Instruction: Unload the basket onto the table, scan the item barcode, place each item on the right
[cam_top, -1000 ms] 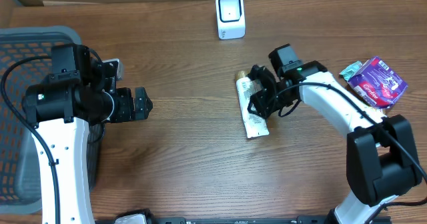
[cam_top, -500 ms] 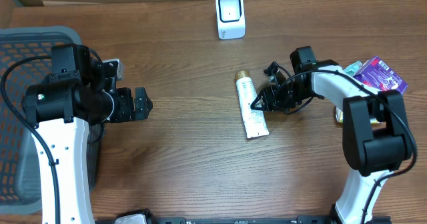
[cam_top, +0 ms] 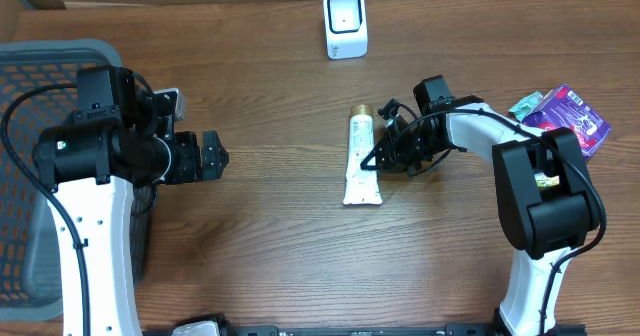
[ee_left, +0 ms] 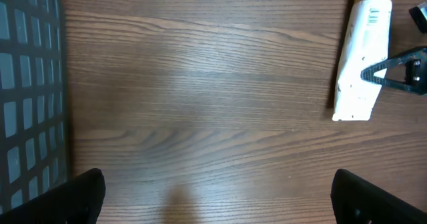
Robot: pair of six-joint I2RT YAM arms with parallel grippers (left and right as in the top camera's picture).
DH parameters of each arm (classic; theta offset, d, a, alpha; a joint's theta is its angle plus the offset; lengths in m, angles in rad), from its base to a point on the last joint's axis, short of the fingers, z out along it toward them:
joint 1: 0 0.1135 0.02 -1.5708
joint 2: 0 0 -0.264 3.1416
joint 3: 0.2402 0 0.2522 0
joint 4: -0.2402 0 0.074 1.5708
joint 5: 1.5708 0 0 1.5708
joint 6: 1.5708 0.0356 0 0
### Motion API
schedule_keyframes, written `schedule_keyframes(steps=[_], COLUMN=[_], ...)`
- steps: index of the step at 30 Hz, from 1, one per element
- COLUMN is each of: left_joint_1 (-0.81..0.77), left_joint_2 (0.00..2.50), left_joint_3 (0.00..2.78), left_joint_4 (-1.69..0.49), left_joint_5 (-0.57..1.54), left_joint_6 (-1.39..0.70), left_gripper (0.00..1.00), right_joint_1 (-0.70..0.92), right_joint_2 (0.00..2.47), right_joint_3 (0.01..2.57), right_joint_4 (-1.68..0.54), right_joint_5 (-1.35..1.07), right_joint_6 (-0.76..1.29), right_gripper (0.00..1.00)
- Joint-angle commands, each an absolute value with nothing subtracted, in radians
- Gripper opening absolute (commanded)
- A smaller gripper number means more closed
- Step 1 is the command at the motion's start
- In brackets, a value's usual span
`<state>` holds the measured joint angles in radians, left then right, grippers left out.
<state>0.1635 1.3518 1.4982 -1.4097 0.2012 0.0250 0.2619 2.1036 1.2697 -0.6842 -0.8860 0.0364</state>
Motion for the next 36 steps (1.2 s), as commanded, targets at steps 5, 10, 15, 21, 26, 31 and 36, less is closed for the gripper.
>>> schedule_keyframes(steps=[5, 10, 15, 21, 26, 31, 36], left_joint_1=[0.157, 0.157, 0.157, 0.157, 0.157, 0.157, 0.157], left_joint_2=[1.354, 1.354, 1.354, 1.354, 1.354, 1.354, 1.354], left_joint_3=[1.502, 1.502, 1.502, 1.502, 1.502, 1.502, 1.502], left_joint_4=[-1.409, -1.409, -1.409, -1.409, -1.409, -1.409, -1.409], left_joint_5=[0.199, 0.199, 0.199, 0.2, 0.199, 0.199, 0.199], left_joint_6=[0.011, 0.011, 0.011, 0.011, 0.011, 0.011, 0.011], left_gripper=[0.99, 1.0, 0.99, 1.0, 0.99, 0.99, 0.99], right_joint_1=[0.234, 0.234, 0.244, 0.253, 0.253, 0.329, 0.445], right_joint_2=[1.963, 1.752, 1.578, 1.435, 1.415, 1.418, 1.517], right_joint_3=[1.297, 1.394, 1.504, 1.563, 1.563, 1.621, 1.877], right_joint_4=[-0.741, -0.87, -0.946, -0.993, -1.013, -1.013, -1.132], right_joint_5=[-0.911, -0.911, -0.926, -0.925, -0.909, -0.488, -0.039], right_joint_6=[0.048, -0.052, -0.107, -0.098, -0.084, 0.144, 0.174], right_gripper=[0.04, 0.04, 0.04, 0.04, 0.04, 0.03, 0.03])
